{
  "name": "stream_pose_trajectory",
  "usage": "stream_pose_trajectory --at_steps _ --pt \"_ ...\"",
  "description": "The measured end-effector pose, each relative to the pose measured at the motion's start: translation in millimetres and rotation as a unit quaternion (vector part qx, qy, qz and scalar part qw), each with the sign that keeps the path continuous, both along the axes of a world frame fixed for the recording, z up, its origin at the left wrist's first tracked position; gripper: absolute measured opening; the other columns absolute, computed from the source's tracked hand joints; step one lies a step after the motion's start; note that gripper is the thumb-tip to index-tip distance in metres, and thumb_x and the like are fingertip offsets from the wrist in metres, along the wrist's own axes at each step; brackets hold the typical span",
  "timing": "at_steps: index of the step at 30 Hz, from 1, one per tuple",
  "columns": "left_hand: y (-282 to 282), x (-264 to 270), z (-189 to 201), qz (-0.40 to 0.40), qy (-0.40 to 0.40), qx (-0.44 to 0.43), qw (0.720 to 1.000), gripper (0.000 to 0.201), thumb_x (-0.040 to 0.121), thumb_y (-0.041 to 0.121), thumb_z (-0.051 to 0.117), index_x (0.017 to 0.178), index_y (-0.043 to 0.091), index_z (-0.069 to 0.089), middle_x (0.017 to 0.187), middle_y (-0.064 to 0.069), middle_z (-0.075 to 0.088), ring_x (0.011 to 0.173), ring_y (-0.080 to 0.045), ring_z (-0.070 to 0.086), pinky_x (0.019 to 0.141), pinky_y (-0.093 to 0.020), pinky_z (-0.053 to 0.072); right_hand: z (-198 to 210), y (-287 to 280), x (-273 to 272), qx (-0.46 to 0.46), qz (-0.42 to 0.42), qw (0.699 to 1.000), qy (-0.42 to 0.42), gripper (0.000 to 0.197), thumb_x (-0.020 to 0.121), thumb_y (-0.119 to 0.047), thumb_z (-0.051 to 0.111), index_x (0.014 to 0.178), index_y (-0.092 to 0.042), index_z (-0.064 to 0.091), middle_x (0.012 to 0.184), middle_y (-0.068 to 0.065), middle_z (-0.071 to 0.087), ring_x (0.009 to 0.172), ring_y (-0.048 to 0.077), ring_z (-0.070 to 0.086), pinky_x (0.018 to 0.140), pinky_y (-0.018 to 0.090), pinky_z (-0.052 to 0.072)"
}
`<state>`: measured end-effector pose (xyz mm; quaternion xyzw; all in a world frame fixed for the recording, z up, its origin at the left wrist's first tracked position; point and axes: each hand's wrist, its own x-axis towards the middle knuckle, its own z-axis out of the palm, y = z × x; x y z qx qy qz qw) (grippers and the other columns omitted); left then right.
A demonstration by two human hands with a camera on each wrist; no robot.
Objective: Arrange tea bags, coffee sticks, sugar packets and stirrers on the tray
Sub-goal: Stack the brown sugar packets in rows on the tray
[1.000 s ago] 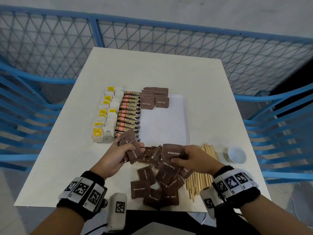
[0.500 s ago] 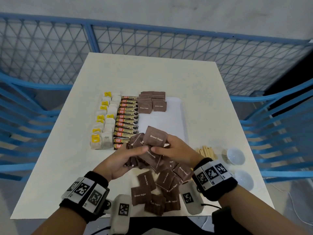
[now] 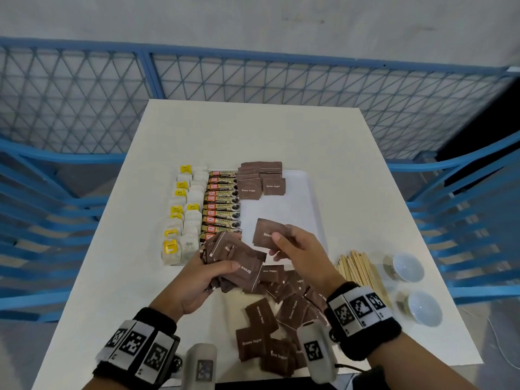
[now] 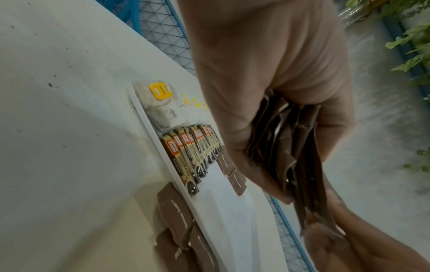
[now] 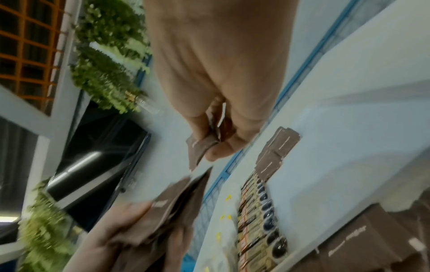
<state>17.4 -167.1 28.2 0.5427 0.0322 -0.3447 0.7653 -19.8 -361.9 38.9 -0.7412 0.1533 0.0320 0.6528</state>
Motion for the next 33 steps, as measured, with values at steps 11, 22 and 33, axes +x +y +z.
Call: stream_pose_trajectory --at_steps 11,22,33 --pt "3.0 12.2 8.9 -0.126 -0.019 -0.033 0.991 0.066 0.053 0.012 0.079 0.117 0.01 0.06 0.083 -0.013 0.071 0.063 -0.021 0.066 0.042 -0.021 0.043 -7.5 -1.9 10.9 0.024 -0.007 1.0 0.012 0.014 0.082 -0.009 0.068 0.076 -0.007 0.055 0.064 -0.003 0.068 0.05 0.011 0.057 0.046 0.018 0.041" --pt "-30.4 23.6 -1.3 -0.002 0.03 -0.015 0.999 0.08 0.021 0.022 0.096 0.097 0.007 0.074 0.086 -0.019 0.072 0.069 -0.025 0.071 0.051 -0.026 0.053 -20.4 -49.6 46.6 -0.059 0.09 0.994 -0.001 0.021 0.082 -0.01 0.068 0.076 -0.028 0.062 0.075 -0.003 0.065 0.066 0.002 0.057 0.065 0.015 0.044" --pt "-22.8 30.3 -15.1 0.207 0.03 0.029 0.977 0.027 0.087 -0.007 0.047 0.096 0.011 0.064 0.079 -0.001 0.074 0.07 -0.011 0.071 0.056 -0.021 0.056 -50.4 -87.2 106.6 -0.049 0.063 0.995 0.055 0.019 0.081 -0.004 0.069 0.077 -0.019 0.059 0.07 -0.003 0.066 0.065 0.011 0.059 0.058 0.016 0.048"
